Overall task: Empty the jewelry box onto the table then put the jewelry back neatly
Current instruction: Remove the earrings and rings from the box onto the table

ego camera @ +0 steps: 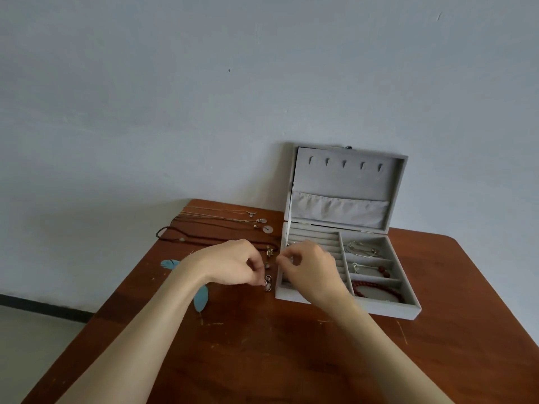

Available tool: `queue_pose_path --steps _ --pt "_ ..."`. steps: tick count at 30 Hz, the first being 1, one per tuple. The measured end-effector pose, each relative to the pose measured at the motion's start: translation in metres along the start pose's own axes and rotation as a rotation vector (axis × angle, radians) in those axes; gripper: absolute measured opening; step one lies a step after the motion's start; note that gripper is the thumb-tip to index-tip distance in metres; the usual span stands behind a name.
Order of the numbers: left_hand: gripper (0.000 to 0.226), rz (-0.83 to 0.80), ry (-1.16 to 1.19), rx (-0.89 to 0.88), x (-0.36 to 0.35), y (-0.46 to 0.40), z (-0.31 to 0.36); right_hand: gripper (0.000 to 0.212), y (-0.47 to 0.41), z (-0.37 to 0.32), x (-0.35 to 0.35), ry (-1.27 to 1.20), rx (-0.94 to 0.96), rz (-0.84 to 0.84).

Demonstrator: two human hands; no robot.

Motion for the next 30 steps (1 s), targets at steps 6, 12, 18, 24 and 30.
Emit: queue_pose_path --steps 6,12,18,24,30 --pt "0.008 -0.209 0.081 -0.009 0.001 0.013 0.007 0.032 0.000 0.017 0.017 -0.075 -0.028 0.040" --pt "0.012 -0.135 -0.038 0.120 -0.005 -0.008 -0.006 0.021 -0.005 0.031 0.021 -0.051 -0.055 0.037" --pt "0.019 -0.010 -0.066 0.146 -0.002 -0.021 -0.011 0.018 -0.012 0.046 0.027 -0.027 -0.083 0.047" --pt "0.016 0.146 0.002 0.059 0.006 -0.024 -0.008 0.015 -0.018 0.052 0.030 0.044 -0.080 0.068" --pt "0.012 0.428 0.077 -0.097 0.018 -0.023 0.017 0.018 -0.020 0.053 0.031 0.095 -0.055 0.100"
Point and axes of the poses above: each hand's wrist, its own y-axis away from the middle knuckle, its own x-axis out of the back of the hand, z = x × y, the point moved 7 cm from there along -y, towards the middle knuckle, and after that the axes turned 2 degrees about y, right-handed, at the moved point
